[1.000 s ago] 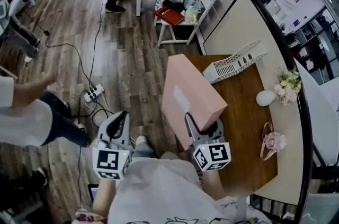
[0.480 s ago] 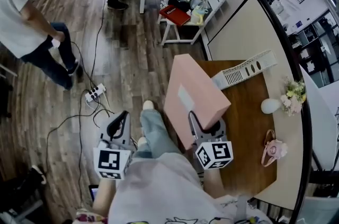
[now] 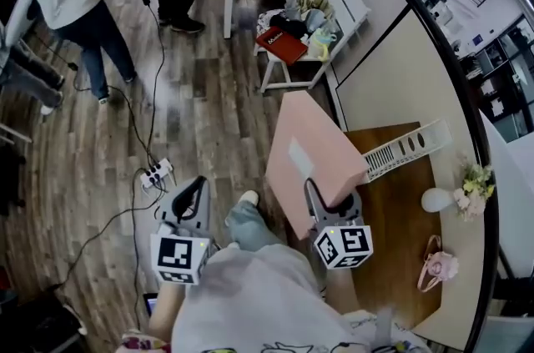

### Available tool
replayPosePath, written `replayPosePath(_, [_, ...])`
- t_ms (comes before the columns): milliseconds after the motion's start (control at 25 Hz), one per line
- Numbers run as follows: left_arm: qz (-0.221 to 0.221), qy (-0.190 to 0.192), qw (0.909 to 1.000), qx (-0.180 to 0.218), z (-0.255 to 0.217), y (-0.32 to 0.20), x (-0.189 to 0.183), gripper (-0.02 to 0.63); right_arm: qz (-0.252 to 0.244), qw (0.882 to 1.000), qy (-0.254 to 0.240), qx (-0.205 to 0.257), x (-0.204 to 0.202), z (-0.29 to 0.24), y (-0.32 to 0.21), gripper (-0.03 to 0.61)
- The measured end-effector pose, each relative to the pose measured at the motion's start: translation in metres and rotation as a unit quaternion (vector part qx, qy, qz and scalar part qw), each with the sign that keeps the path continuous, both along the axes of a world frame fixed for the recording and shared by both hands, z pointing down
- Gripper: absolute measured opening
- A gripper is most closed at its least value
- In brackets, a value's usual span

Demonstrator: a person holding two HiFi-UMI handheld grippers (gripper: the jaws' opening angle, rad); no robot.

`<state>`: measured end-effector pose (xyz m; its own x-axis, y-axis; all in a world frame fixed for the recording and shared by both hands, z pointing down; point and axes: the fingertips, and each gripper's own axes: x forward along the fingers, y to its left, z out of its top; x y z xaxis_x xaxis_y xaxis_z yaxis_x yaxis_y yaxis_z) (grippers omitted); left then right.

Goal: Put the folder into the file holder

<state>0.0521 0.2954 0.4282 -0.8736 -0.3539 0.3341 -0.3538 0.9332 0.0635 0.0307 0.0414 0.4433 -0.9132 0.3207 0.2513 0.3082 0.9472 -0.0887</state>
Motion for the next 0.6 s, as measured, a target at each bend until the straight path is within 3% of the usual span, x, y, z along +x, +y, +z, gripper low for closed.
replayPosePath(280, [0.029, -0.007, 0.9996, -0.002, -0.013, -0.021, -0.095, 0.014, 0.032, 0.999, -0.001, -0.007, -0.075, -0.008, -0.022, 0.272])
replayPosePath(600, [0.085, -0.009, 0.9963, -0.009, -0.016, -0.063, -0.171, 0.014, 0.079, 0.997, -0.003, -0.009, -0.120, -0.012, -0.058, 0.272])
